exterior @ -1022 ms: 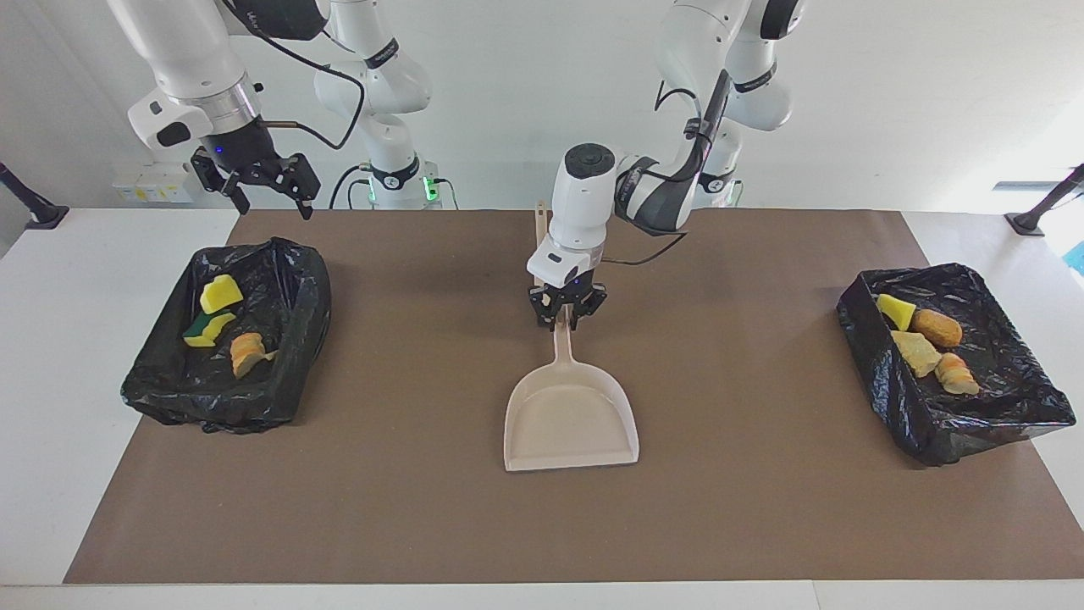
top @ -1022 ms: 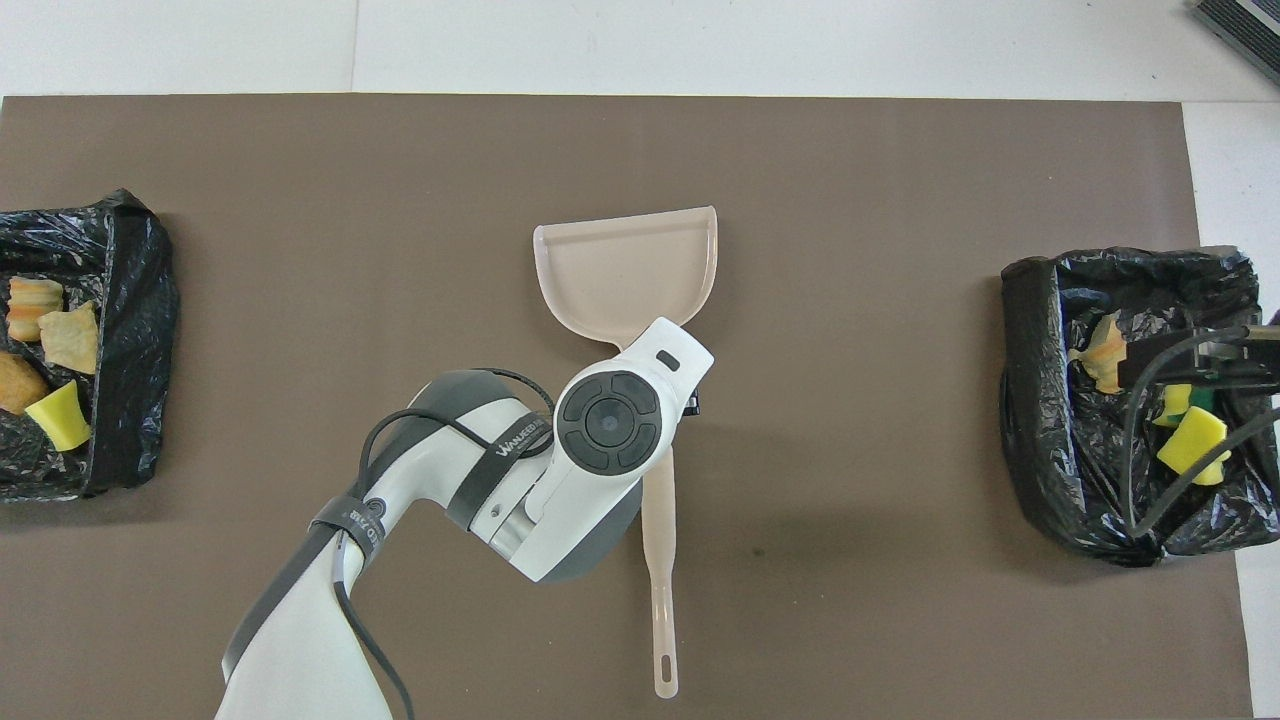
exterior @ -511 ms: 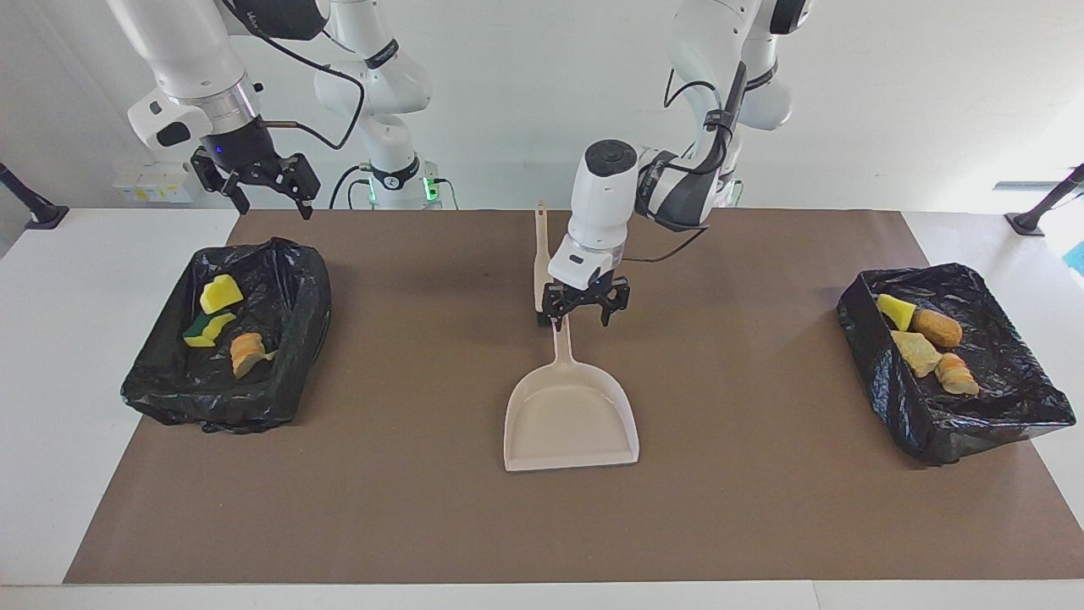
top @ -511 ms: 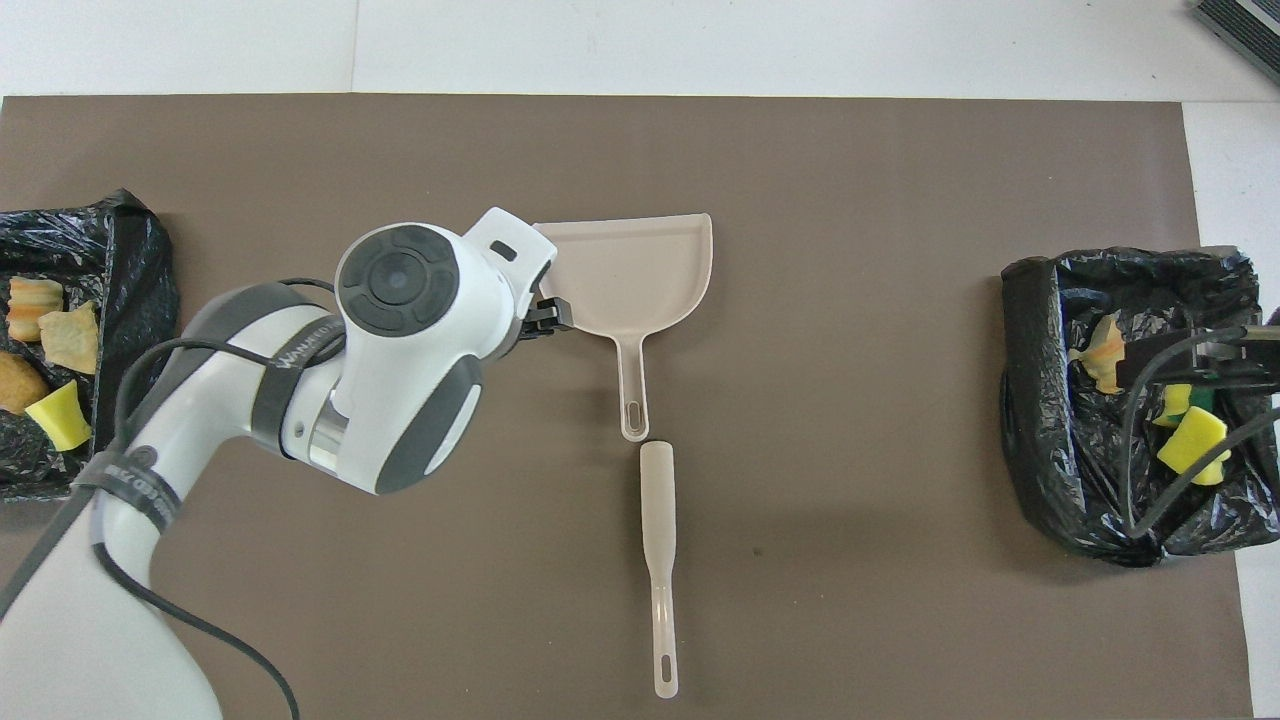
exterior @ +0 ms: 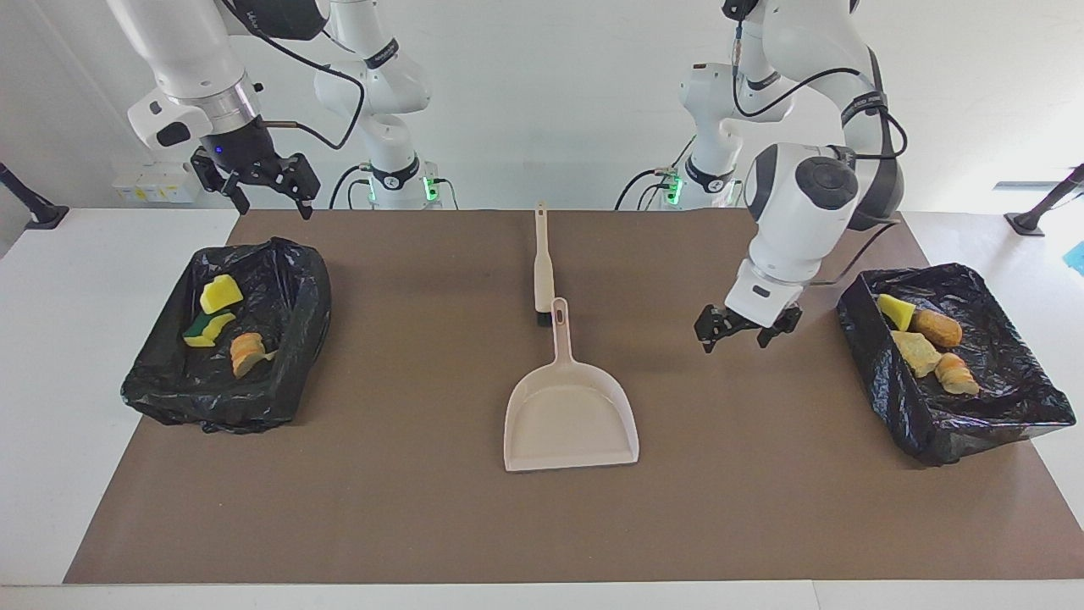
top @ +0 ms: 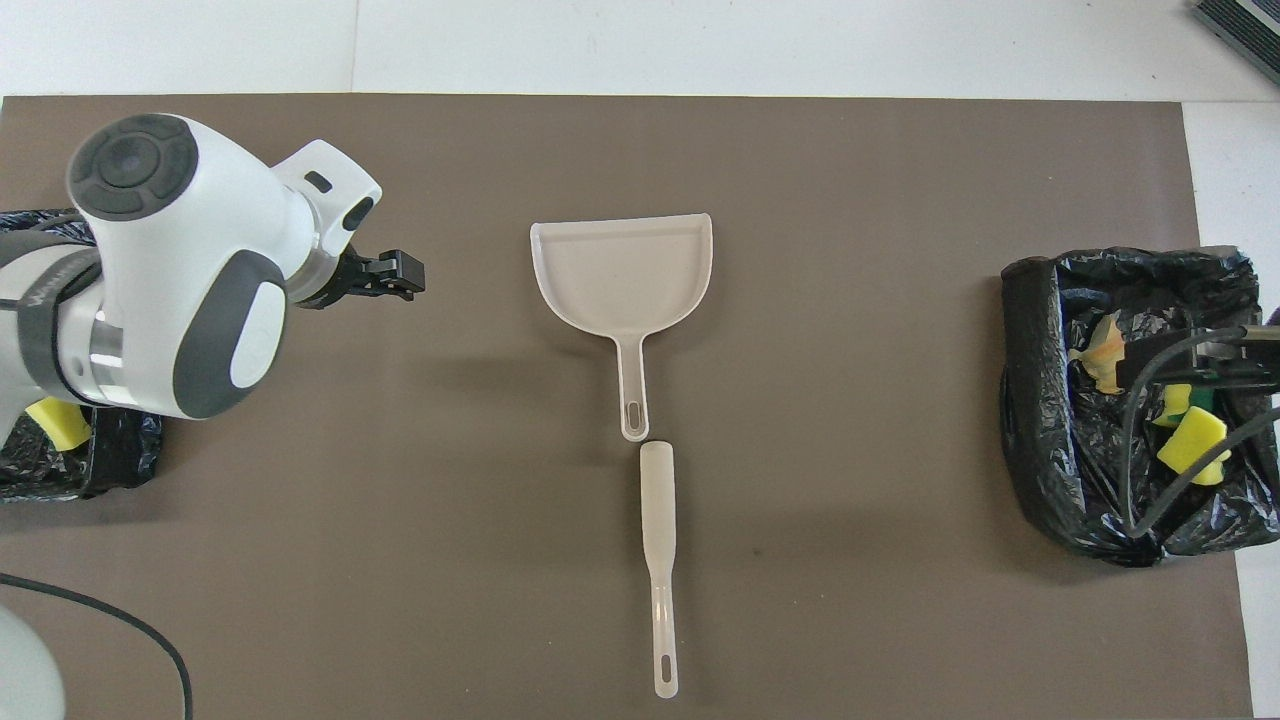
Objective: Sweep and dump trash in bin
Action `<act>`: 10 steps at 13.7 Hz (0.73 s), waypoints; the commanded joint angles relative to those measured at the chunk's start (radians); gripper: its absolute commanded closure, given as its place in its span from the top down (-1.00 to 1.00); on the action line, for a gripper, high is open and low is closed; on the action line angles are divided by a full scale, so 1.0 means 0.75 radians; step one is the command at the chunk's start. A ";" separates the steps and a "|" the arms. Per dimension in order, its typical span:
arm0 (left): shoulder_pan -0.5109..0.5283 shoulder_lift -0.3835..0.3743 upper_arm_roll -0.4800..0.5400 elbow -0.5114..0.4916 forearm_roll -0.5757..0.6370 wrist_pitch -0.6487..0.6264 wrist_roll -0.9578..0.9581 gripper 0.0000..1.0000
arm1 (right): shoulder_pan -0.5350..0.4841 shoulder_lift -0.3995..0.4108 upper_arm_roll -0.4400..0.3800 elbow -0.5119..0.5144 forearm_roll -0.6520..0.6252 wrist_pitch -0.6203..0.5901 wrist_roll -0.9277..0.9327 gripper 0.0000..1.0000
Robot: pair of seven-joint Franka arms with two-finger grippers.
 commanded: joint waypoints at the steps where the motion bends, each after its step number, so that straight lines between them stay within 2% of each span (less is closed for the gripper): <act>1: 0.107 -0.015 -0.015 0.049 -0.024 -0.106 0.219 1.00 | -0.008 0.003 0.002 0.018 0.004 -0.016 -0.022 1.00; 7: 0.240 -0.218 -0.009 0.009 -0.034 -0.274 0.559 1.00 | -0.008 0.003 0.002 0.018 0.004 -0.016 -0.022 1.00; 10: 0.252 -0.277 -0.009 -0.014 -0.034 -0.297 0.564 1.00 | -0.008 0.003 0.002 0.018 0.004 -0.016 -0.022 1.00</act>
